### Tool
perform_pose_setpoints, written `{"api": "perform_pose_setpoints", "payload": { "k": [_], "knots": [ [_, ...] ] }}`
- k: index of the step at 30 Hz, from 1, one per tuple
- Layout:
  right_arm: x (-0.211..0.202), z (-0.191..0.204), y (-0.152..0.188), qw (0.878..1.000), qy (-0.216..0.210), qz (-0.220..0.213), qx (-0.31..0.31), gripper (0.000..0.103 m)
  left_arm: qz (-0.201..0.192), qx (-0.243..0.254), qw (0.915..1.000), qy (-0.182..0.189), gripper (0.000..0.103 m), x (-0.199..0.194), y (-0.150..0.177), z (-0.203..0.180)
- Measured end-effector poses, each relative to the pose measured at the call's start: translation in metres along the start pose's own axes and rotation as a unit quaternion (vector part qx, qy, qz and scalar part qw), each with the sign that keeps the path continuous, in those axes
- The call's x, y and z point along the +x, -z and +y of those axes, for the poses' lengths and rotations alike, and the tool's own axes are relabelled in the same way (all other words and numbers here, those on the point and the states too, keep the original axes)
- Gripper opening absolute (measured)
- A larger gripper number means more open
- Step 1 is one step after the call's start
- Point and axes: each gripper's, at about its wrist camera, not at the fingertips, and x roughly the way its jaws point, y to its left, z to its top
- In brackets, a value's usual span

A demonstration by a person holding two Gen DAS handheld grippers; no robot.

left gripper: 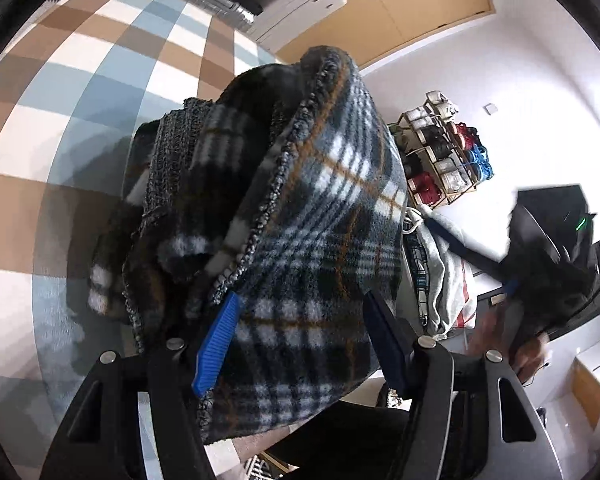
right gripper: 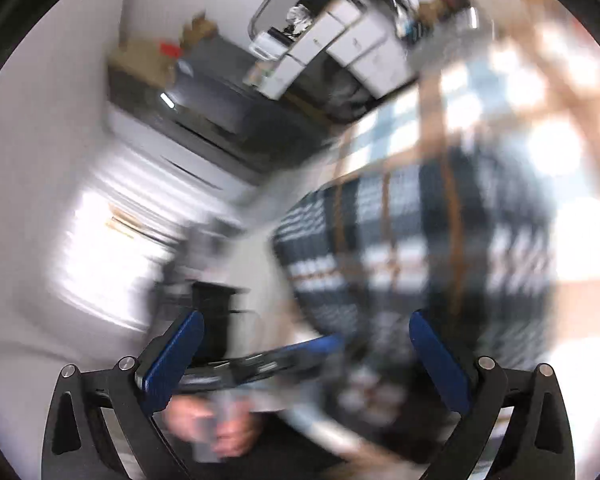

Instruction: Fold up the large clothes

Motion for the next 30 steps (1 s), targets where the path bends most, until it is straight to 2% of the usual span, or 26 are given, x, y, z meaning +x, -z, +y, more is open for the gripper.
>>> {"api": "perform_pose_setpoints", "payload": {
  "k": [1,2,3,5,7,10,11,16,21,25,28,30],
  "knots": [
    [0.006,0.017,-0.009,0.997,0.062,0.015,-0.045,0.103,-0.001,0.004,1.0,0.001,0.059,0.0,0.001,0.0],
    [0.018,0.033,-0.019,0.989,0.113,0.043,-0.087,0.103,-0.002,0.008,1.0,0.001,0.059,0.002,0.0,0.001],
    [0.03,0.043,-0.025,0.983,0.135,0.067,-0.107,0.103,-0.003,0.011,0.9999,0.002,0.059,0.002,0.0,0.001],
    [0.059,0.057,-0.039,0.971,0.161,0.126,-0.124,0.103,-0.004,0.009,0.9999,0.009,0.059,0.004,0.0,0.003],
    [0.086,0.062,-0.05,0.959,0.189,0.17,-0.125,0.101,-0.01,-0.015,0.9991,0.038,0.059,0.004,-0.001,0.016],
    [0.128,0.065,-0.059,0.932,0.245,0.225,-0.147,0.099,-0.003,-0.06,0.9953,0.076,0.059,0.006,-0.004,0.031],
    [0.142,0.063,-0.059,0.923,0.257,0.246,-0.148,0.099,-0.004,-0.062,0.9952,0.076,0.059,0.006,-0.004,0.034],
    [0.181,0.041,-0.064,0.903,0.276,0.3,-0.134,0.095,-0.006,-0.039,0.9981,0.047,0.059,0.006,-0.002,0.029],
    [0.205,0.027,-0.066,0.9,0.268,0.322,-0.121,0.096,-0.014,-0.054,0.998,0.031,0.059,0.005,-0.006,0.033],
    [0.216,0.02,-0.063,0.9,0.267,0.318,-0.13,0.103,-0.012,-0.057,0.9979,0.027,0.059,0.003,-0.008,0.034],
    [0.201,0.032,-0.071,0.902,0.256,0.314,-0.148,0.101,-0.01,-0.066,0.997,0.038,0.059,0.006,-0.01,0.032],
    [0.17,0.051,-0.082,0.913,0.243,0.279,-0.172,0.097,-0.009,-0.059,0.9977,0.033,0.059,0.008,-0.009,0.029]
  ]
}}
